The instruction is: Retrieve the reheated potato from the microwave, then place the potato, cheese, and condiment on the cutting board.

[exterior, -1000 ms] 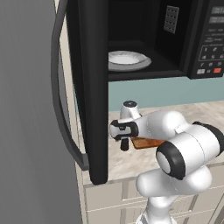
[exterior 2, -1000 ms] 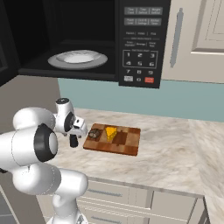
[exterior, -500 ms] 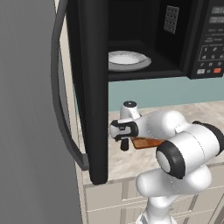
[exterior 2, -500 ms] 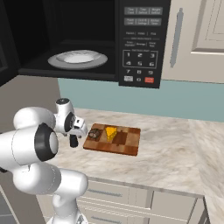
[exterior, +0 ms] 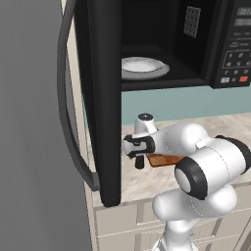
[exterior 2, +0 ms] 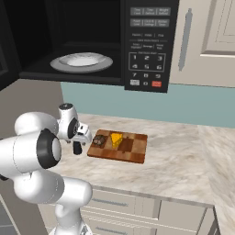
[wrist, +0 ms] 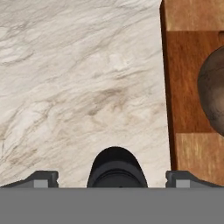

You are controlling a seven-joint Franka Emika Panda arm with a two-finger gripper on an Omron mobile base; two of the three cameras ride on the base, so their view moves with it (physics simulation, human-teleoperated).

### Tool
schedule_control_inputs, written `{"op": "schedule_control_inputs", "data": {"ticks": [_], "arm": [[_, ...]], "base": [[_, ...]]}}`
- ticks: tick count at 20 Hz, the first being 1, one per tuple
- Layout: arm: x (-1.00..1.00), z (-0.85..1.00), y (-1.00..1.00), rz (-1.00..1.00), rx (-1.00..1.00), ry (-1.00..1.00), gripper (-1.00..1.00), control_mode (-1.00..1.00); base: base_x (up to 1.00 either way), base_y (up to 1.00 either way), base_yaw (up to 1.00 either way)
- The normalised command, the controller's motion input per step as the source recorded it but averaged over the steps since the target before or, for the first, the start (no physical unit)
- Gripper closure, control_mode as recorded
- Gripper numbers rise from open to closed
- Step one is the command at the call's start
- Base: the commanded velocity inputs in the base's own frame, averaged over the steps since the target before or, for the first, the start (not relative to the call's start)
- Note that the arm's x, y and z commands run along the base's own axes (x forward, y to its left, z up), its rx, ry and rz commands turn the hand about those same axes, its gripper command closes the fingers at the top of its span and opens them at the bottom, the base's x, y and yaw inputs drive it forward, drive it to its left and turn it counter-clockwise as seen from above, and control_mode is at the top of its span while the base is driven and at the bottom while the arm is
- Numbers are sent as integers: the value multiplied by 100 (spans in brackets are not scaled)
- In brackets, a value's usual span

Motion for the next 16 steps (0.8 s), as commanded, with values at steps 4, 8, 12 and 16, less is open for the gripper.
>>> {"op": "schedule_control_inputs", "data": {"ticks": [4,8,12,16], "arm": [[2,-3,0,0,0,3,100,-100],[0,-6,0,0,0,2,100,-100],[0,-1,-1,0,0,0,100,-100],[0,1,-5,0,0,0,100,-100]], "base": [[0,0,0],[0,0,0],[0,0,0],[0,0,0]]}}
